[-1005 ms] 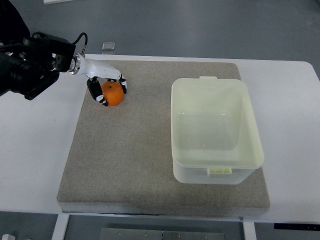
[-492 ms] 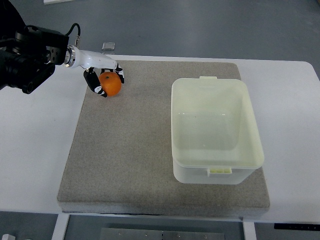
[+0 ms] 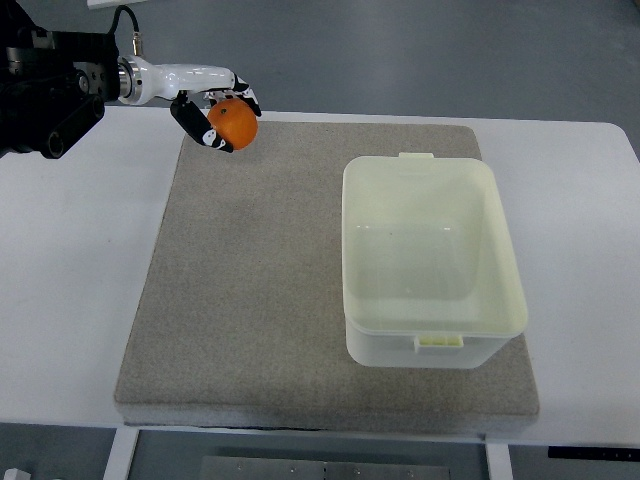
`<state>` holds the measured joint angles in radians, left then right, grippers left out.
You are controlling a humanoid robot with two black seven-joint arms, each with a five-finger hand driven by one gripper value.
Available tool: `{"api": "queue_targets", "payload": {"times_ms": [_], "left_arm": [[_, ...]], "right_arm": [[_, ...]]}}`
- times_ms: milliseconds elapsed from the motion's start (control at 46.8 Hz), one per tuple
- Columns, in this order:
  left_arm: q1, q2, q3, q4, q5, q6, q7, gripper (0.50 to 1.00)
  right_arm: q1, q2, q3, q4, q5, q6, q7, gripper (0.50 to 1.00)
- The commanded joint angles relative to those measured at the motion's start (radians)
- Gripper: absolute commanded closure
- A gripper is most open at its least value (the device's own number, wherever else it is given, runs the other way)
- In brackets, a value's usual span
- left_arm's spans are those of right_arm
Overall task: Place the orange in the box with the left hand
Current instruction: 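Lift the orange up off the mat with the left hand, then carry the orange with the left hand over the plastic box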
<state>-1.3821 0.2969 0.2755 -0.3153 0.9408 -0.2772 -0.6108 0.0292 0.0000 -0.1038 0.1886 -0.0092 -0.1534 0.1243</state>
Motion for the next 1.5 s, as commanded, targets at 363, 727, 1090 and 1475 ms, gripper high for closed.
{"api": "queue_targets", "payload": {"times_ms": [363,727,1090,1475], "left_arm": [[-0.031,0.001,-0.039,0.002,-0.330,-0.007,0.000,1.000],[-0.011,0.002,-0.168,-0.008,-0.608,-0.178,0.000,1.000],[0.017,0.001,-0.219,-0.152,-0.619,-0.274,0.000,1.000],[0.003,-0.004,-0.225,-0.393,-0.502,-0.146,0.000,1.000]], "right_arm": [[0.000,0.000,-0.001,0.000,0.000,0.000,0.000,0.568],[0.000,0.000,-0.001,0.000,0.000,0.000,0.000,0.568],[0.000,0.000,-0.001,0.000,0.000,0.000,0.000,0.568],[0.000,0.000,0.001,0.000,0.000,0.000,0.000,0.568]]}}
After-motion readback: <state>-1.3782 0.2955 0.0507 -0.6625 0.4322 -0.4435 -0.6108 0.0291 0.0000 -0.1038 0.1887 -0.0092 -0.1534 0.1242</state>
